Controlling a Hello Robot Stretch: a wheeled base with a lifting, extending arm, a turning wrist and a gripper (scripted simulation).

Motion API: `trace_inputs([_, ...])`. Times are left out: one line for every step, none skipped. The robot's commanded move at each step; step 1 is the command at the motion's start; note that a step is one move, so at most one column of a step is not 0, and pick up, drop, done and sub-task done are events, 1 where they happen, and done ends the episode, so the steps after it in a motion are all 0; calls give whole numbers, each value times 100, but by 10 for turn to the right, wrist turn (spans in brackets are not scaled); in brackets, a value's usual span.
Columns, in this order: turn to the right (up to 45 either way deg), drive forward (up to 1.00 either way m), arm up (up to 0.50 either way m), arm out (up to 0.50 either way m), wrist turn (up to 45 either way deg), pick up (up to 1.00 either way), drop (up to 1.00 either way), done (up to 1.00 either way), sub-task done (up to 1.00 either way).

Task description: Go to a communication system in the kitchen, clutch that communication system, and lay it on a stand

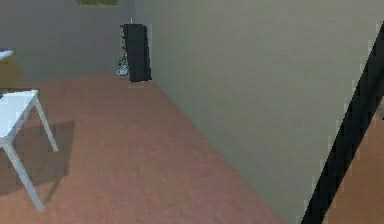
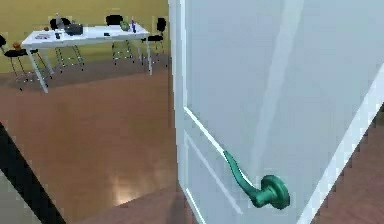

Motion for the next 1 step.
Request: trace_inputs([-450, 0, 0, 0, 0, 0, 0, 0, 0])
